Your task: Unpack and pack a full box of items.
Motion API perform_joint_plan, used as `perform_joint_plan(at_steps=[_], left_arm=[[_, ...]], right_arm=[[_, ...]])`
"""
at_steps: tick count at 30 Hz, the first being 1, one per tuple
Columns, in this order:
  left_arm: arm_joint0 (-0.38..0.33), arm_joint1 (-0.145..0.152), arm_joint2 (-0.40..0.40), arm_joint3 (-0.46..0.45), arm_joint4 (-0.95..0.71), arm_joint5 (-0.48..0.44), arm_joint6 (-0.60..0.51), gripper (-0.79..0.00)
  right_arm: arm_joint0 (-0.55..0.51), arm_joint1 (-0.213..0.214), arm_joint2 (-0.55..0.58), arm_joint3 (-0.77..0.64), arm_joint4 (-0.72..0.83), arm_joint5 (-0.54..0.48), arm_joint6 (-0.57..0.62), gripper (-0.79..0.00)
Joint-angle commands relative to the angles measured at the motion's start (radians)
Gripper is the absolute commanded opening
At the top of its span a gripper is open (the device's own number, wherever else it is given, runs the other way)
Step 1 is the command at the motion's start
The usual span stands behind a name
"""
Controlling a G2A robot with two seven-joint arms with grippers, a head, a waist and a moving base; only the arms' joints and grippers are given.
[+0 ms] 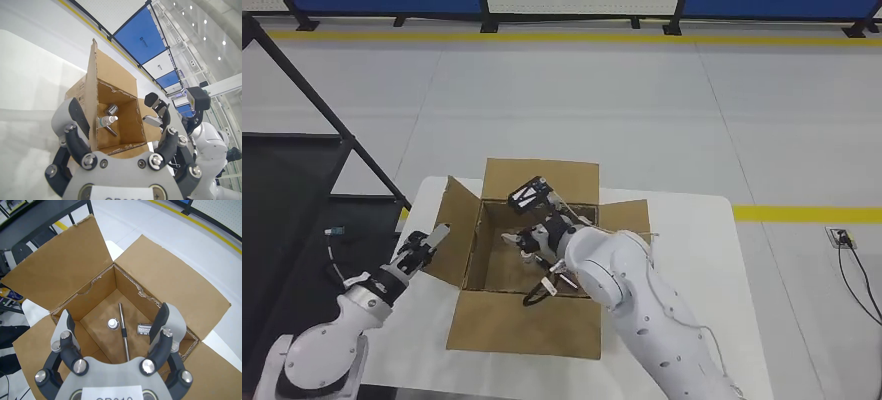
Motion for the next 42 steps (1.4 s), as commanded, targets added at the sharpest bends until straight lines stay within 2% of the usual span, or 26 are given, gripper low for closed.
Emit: perform_joint_plan(at_steps=[1, 4, 7, 11, 13, 18, 21, 29, 35, 42], left_arm=[[-0.007, 0.0, 0.018, -0.007, 0.011, -0.002, -0.008, 0.0], [-0.014, 0.0, 0.044, -0.022, 0.027, -0.004, -0.017, 0.0], [-0.025, 0.001, 0.075, -0.031, 0.045, -0.001, -0.03, 0.0], [-0.056, -0.001, 0.131, -0.017, 0.066, 0.005, -0.04, 0.0], [-0.07, -0.003, 0.154, -0.006, 0.073, 0.007, -0.043, 0.0], [-0.116, -0.006, 0.219, 0.032, 0.088, 0.013, -0.07, 0.0], [-0.146, -0.008, 0.254, 0.055, 0.099, 0.018, -0.084, 0.0], [-0.205, -0.013, 0.315, 0.101, 0.117, 0.035, -0.109, 0.0], [-0.216, -0.015, 0.335, 0.133, 0.114, 0.038, -0.107, 0.0], [-0.219, -0.018, 0.345, 0.153, 0.083, 0.038, -0.083, 0.0]], right_arm=[[-0.017, 0.009, 0.062, -0.031, 0.057, -0.027, 0.01, 0.0], [-0.046, 0.026, 0.158, -0.085, 0.123, -0.058, 0.04, 0.0], [-0.07, 0.044, 0.254, -0.128, 0.168, -0.068, 0.119, 0.0], [-0.111, 0.071, 0.4, -0.176, 0.268, -0.089, 0.233, 0.0], [-0.134, 0.081, 0.461, -0.186, 0.318, -0.1, 0.249, 0.0], [-0.184, 0.112, 0.633, -0.137, 0.468, -0.121, 0.31, 0.0], [-0.171, 0.127, 0.674, -0.052, 0.514, -0.126, 0.354, 0.0], [-0.074, 0.154, 0.67, 0.177, 0.603, -0.168, 0.447, 0.0], [-0.029, 0.166, 0.627, 0.231, 0.816, -0.313, 0.553, 0.0], [0.03, 0.184, 0.448, 0.253, 1.053, -0.303, 0.564, 0.0]])
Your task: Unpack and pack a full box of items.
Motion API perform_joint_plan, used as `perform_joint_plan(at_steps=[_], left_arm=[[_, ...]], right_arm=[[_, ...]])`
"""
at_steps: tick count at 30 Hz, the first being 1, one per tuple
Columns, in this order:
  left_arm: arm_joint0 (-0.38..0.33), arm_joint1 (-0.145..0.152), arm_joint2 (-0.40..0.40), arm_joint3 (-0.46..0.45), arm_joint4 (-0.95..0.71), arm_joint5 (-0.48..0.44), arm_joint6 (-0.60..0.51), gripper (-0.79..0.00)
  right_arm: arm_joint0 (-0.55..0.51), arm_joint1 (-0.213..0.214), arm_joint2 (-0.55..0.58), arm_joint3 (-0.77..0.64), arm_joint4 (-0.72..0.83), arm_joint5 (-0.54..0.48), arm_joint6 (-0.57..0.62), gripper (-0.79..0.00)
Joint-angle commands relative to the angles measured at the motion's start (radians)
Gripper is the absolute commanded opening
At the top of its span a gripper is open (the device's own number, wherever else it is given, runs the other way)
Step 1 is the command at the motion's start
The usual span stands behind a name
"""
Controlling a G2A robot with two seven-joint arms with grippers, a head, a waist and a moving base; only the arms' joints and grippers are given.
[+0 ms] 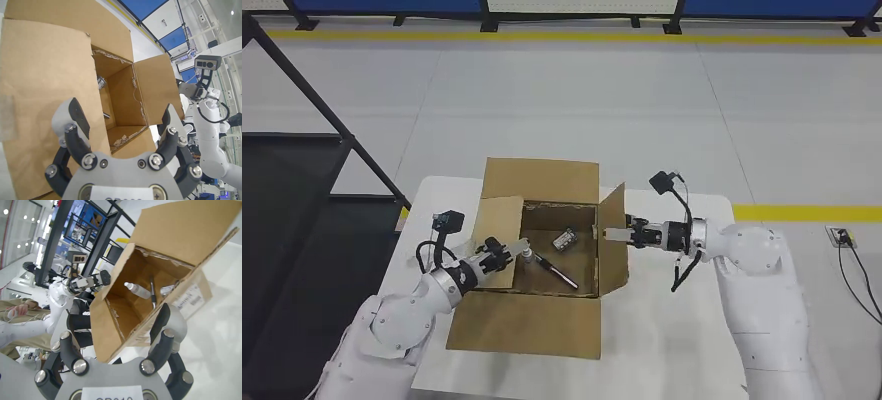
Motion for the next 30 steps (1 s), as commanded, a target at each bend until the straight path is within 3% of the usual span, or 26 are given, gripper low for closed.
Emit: perform_joint_plan(at_steps=[1, 8, 14, 20, 30], left_arm=[[-0.001, -0.001, 0.002, 0.006, -0.009, 0.003, 0.012, 0.0], [-0.003, -0.005, 0.003, 0.03, -0.034, 0.024, 0.047, 0.0], [-0.006, -0.008, 0.011, 0.047, -0.047, 0.028, 0.064, 0.0], [-0.019, -0.011, 0.024, 0.064, -0.051, 0.053, 0.072, 0.0], [-0.033, -0.014, 0.036, 0.082, -0.052, 0.056, 0.077, 0.0]], right_arm=[[0.032, 0.004, -0.06, 0.035, 0.054, -0.009, -0.009, 0.0], [0.152, -0.006, -0.254, 0.209, 0.082, -0.059, -0.059, 0.0], [0.231, -0.032, -0.394, 0.35, 0.019, -0.165, -0.165, 0.0], [0.252, -0.044, -0.469, 0.392, -0.075, -0.23, -0.254, 0.0], [0.265, -0.049, -0.532, 0.422, -0.165, -0.233, -0.34, 0.0]])
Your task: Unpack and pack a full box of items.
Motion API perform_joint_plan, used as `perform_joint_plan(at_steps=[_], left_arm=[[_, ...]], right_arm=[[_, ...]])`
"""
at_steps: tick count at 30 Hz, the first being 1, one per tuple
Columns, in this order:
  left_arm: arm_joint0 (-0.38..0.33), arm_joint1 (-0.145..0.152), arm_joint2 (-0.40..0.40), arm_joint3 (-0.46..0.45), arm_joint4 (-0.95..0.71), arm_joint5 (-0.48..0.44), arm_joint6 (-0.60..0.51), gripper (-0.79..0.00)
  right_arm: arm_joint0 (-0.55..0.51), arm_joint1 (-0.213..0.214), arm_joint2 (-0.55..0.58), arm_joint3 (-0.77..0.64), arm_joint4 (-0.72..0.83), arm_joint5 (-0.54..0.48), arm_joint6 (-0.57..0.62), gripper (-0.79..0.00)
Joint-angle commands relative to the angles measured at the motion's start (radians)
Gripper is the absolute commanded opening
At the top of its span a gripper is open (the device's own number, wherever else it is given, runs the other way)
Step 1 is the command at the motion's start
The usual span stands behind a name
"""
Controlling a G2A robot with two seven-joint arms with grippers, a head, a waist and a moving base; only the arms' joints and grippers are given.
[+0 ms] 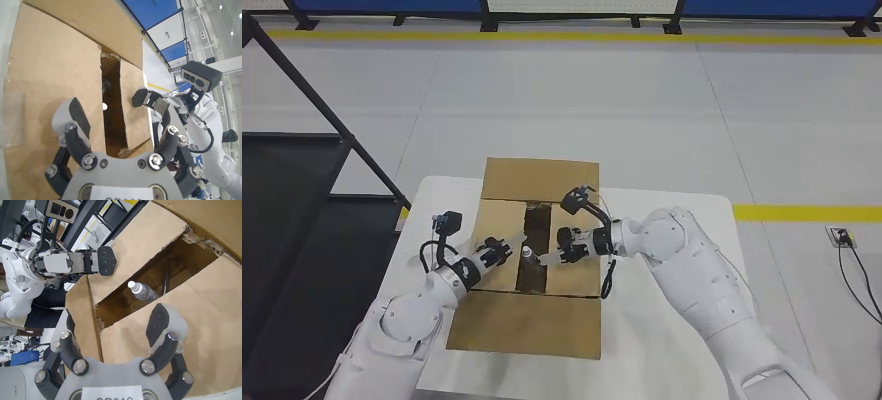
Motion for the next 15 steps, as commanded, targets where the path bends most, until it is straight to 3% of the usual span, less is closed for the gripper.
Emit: perform_joint_plan(at_steps=[1, 8, 15], left_arm=[[0.0, 0.0, -0.002, -0.001, 0.0, -0.001, 0.002, 0.0], [0.027, 0.006, -0.042, -0.057, 0.007, -0.03, 0.008, 0.0], [0.128, 0.027, -0.19, -0.167, -0.044, -0.083, -0.04, 0.0]], right_arm=[[0.003, 0.0, -0.007, 0.006, -0.008, 0.001, -0.007, 0.0], [0.013, 0.0, -0.025, 0.018, 0.003, -0.011, -0.018, 0.0], [0.015, 0.012, -0.009, -0.026, 0.037, -0.034, -0.029, 0.0]])
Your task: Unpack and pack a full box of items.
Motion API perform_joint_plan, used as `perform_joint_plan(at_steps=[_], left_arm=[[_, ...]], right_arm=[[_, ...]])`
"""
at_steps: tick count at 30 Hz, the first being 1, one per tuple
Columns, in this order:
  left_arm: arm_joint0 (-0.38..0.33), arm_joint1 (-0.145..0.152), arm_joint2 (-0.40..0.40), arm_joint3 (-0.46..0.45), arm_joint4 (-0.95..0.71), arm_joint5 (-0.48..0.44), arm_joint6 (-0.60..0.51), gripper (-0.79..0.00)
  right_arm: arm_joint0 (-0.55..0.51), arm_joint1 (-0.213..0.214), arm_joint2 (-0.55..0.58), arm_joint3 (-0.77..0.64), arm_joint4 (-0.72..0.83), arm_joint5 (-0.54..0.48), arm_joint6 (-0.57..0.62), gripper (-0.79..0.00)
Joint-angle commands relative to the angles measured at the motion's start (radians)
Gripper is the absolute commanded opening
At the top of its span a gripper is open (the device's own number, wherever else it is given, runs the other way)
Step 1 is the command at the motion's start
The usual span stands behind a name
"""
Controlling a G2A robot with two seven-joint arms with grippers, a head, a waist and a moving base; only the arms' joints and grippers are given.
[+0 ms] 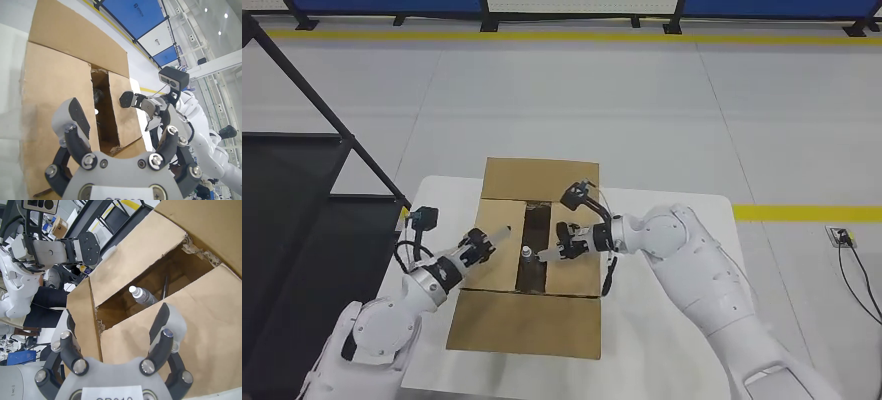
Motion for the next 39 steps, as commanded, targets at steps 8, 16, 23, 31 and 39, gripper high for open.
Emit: perform_joint_plan(at_steps=[8, 16, 23, 31, 39], left_arm=[[0.221, 0.034, -0.252, -0.023, -0.143, -0.101, -0.228, 0.0], [0.35, 0.041, -0.311, 0.025, -0.336, -0.18, -0.363, 0.0], [0.384, 0.048, -0.304, 0.057, -0.441, -0.232, -0.485, 0.0], [0.351, 0.054, -0.274, 0.058, -0.472, -0.231, -0.515, 0.0], [0.303, 0.059, -0.257, 0.043, -0.492, -0.204, -0.48, 0.0]], right_arm=[[-0.027, 0.024, 0.049, -0.09, 0.017, -0.003, -0.073, 0.0], [-0.003, 0.036, 0.079, -0.066, 0.015, 0.086, -0.127, 0.0], [0.029, 0.042, 0.094, 0.003, -0.022, 0.139, -0.22, 0.0], [0.056, 0.024, 0.071, 0.103, -0.139, 0.367, -0.508, 0.0], [0.122, -0.013, 0.046, 0.295, -0.071, 0.407, -0.534, 0.0]])
